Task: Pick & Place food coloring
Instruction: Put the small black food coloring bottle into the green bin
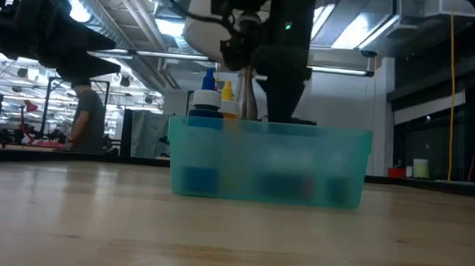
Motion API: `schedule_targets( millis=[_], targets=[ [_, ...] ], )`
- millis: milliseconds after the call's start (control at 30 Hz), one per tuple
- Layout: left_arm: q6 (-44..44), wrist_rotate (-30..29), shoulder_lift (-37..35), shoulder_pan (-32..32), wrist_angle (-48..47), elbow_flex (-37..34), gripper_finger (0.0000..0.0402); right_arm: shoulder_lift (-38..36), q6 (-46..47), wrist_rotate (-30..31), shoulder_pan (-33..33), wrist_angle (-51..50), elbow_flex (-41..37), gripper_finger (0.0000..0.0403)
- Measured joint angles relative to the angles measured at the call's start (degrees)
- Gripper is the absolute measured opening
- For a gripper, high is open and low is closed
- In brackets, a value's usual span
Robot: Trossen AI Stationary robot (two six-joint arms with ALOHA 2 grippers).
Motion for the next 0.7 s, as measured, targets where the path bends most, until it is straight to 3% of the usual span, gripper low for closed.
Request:
schedule_targets(
  millis=[700],
  targets=[
    [0.0,0.0,0.0,0.0,0.0,0.0,0.0400,5.9,-6.0,0.4,-2.1,2.6,-0.1,0.0081]
  ],
)
